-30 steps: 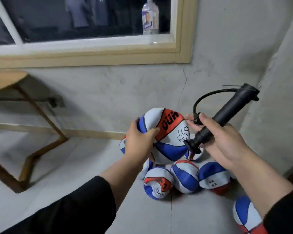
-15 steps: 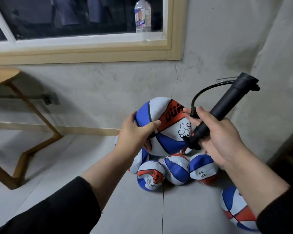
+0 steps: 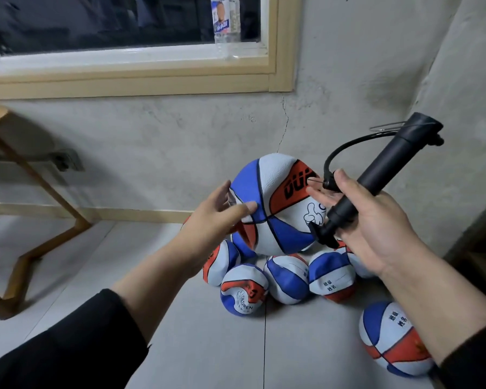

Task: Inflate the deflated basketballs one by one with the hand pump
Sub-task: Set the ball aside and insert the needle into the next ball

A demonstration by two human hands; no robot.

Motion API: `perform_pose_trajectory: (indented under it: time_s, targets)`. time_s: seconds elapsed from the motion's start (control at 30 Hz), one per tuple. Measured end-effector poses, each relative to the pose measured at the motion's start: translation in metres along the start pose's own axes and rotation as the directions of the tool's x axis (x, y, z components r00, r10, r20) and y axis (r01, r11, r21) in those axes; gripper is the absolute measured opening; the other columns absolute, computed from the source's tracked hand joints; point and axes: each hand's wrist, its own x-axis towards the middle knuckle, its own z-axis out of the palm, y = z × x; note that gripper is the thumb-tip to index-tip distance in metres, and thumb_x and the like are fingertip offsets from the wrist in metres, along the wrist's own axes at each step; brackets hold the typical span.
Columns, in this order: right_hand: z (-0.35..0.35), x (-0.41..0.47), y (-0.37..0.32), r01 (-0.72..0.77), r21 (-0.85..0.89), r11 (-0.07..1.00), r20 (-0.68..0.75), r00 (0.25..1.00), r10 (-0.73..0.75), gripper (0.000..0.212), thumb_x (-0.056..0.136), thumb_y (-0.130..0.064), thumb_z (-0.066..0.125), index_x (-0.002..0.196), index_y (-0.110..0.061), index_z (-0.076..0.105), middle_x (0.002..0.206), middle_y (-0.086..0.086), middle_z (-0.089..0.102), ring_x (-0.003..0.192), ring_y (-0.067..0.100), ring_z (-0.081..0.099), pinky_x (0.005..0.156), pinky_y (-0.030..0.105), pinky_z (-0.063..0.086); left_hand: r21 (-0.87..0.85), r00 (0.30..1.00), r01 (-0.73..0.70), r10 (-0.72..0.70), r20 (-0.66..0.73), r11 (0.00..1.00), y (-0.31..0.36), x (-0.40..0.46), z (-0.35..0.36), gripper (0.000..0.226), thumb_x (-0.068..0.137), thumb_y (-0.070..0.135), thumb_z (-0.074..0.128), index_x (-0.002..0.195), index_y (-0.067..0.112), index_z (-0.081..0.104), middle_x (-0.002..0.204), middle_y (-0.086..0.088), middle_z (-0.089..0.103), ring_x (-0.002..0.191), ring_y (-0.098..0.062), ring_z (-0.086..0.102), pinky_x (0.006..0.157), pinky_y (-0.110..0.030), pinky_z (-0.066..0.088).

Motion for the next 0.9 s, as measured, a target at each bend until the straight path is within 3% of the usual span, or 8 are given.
perform_pose_trajectory:
  time_s: [0.2,0.37,0.47,0.6,0.7,0.77,0.83,0.9]
  targets:
    - [0.001,-0.001,0.004,-0.025,-0.014,1.0,0.021,0.999,0.025,0.043,0.095,-0.036,0.061,0.123,-0.003,0.067,0.122,0.004,0.075,0.117,0.013,0.069,0.094,0.042,0.046,0.035,0.998,-0.052,0.052,0.02,0.998,0.0,0.0,0.008,0.114,0.065,0.051,0.091,0.161,0.041,0.03,0.141,0.011,0.065,0.127,-0.009,0.064,0.111,-0.043,0.05]
    - [0.007,-0.008,0.017,-0.008,-0.019,1.0,0.063,0.998,0.009,0.063,0.088,-0.036,0.063,0.131,0.009,0.054,0.123,0.005,0.075,0.122,0.016,0.067,0.103,0.048,0.05,0.057,0.998,-0.055,0.057,-0.025,0.997,0.002,-0.001,0.021,0.123,0.063,0.046,0.096,0.159,0.046,0.02,0.14,0.004,0.059,0.109,-0.014,0.067,0.091,-0.052,0.06]
    - [0.012,-0.012,0.016,0.005,-0.003,1.0,0.092,0.996,-0.005,0.071,0.087,-0.039,0.065,0.136,0.01,0.049,0.126,0.004,0.073,0.127,0.019,0.063,0.103,0.046,0.051,0.138,0.985,-0.09,0.109,-0.136,0.986,-0.001,0.0,0.025,0.123,0.052,0.058,0.085,0.156,0.048,0.022,0.153,0.009,0.045,0.136,-0.013,0.052,0.109,-0.046,0.051]
    - [0.019,-0.015,0.014,0.027,0.03,0.999,0.068,0.997,-0.029,0.099,0.071,-0.055,0.087,0.134,0.011,0.049,0.138,0.027,0.059,0.135,0.037,0.054,0.114,0.054,0.043,0.171,0.959,-0.122,0.16,-0.233,0.978,-0.003,0.0,0.026,0.104,0.063,0.042,0.071,0.158,0.036,0.029,0.148,0.008,0.049,0.135,-0.014,0.051,0.114,-0.045,0.046]
    - [0.02,-0.011,0.017,0.022,0.112,0.993,0.062,0.998,-0.029,0.056,0.088,-0.04,0.073,0.117,0.008,0.062,0.126,0.022,0.068,0.126,0.032,0.064,0.111,0.052,0.046,0.211,0.939,-0.144,0.201,-0.279,0.967,-0.007,-0.003,0.026,0.096,0.065,0.038,0.067,0.155,0.038,0.033,0.146,0.012,0.05,0.135,-0.011,0.05,0.114,-0.044,0.045]
    - [0.02,-0.01,0.017,0.029,0.14,0.99,0.023,0.999,-0.032,0.025,0.088,-0.035,0.069,0.098,-0.012,0.069,0.121,0.012,0.072,0.126,0.029,0.064,0.112,0.052,0.045,0.258,0.928,-0.187,0.257,-0.27,0.948,-0.009,-0.007,0.029,0.093,0.065,0.04,0.066,0.151,0.043,0.034,0.146,0.019,0.047,0.137,-0.008,0.047,0.114,-0.043,0.045]
    - [0.021,-0.011,0.014,0.026,0.143,0.989,0.028,0.999,-0.03,0.024,0.088,-0.038,0.069,0.099,-0.017,0.068,0.121,0.013,0.071,0.13,0.032,0.06,0.112,0.06,0.042,0.308,0.906,-0.245,0.33,-0.264,0.919,-0.009,-0.009,0.032,0.091,0.065,0.036,0.068,0.148,0.048,0.031,0.146,0.023,0.043,0.14,-0.005,0.042,0.116,-0.039,0.042]
    - [0.021,-0.011,0.008,-0.017,0.144,0.989,0.042,0.999,0.011,0.041,0.089,-0.039,0.067,0.115,-0.007,0.066,0.131,0.023,0.066,0.131,0.038,0.058,0.111,0.065,0.042,0.359,0.897,-0.279,0.375,-0.235,0.891,-0.01,-0.008,0.035,0.098,0.064,0.036,0.071,0.146,0.056,0.021,0.147,0.027,0.037,0.143,0.001,0.035,0.119,-0.029,0.036]
